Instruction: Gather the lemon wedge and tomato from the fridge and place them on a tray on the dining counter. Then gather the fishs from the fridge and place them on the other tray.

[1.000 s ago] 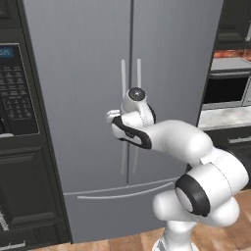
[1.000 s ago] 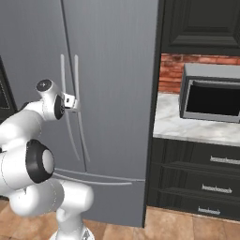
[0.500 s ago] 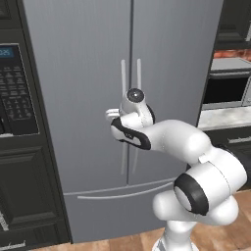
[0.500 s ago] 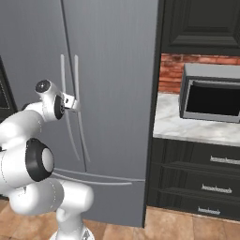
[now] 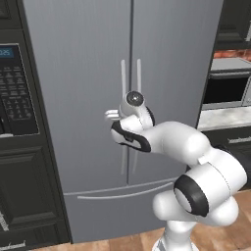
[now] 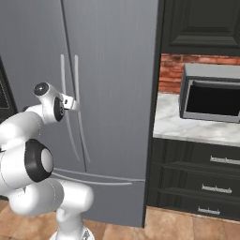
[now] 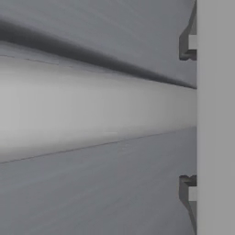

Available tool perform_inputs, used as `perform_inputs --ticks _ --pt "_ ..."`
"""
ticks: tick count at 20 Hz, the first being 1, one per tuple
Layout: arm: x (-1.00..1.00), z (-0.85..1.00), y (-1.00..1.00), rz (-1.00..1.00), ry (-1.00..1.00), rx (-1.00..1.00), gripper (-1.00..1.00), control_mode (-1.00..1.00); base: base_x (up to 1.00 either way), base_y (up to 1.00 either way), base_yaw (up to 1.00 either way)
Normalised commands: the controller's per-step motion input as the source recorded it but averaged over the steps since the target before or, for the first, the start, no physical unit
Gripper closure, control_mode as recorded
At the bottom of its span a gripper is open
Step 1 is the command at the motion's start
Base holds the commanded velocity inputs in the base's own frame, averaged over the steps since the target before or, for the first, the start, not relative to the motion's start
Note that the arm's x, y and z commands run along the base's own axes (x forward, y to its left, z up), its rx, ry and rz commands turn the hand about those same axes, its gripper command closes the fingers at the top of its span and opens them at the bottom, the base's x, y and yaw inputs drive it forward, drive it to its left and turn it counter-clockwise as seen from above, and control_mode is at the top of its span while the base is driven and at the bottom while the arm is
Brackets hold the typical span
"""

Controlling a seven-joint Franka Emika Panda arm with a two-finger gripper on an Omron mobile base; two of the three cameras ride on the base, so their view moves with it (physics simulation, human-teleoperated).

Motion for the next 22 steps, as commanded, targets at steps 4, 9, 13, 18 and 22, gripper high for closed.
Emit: perform_inputs --ticks 4,9,13,18,22 --pt "0.01 0.00 0.36 0.00 0.00 0.00 -1.00 -1.00 0.00 0.00 0.00" --pt "0.01 0.01 0.35 -0.02 0.01 0.00 -1.00 -1.00 0.00 0.00 0.00" --pt "0.27 -0.05 -0.06 0.00 0.00 -0.01 -1.00 -1.00 0.00 0.00 0.00" --pt "0.28 -0.08 -0.14 0.00 0.00 -0.03 -1.00 -1.00 0.00 0.00 0.00" --pt "0.51 -0.28 -0.02 0.00 -0.01 0.00 1.00 -1.00 0.00 0.00 0.00"
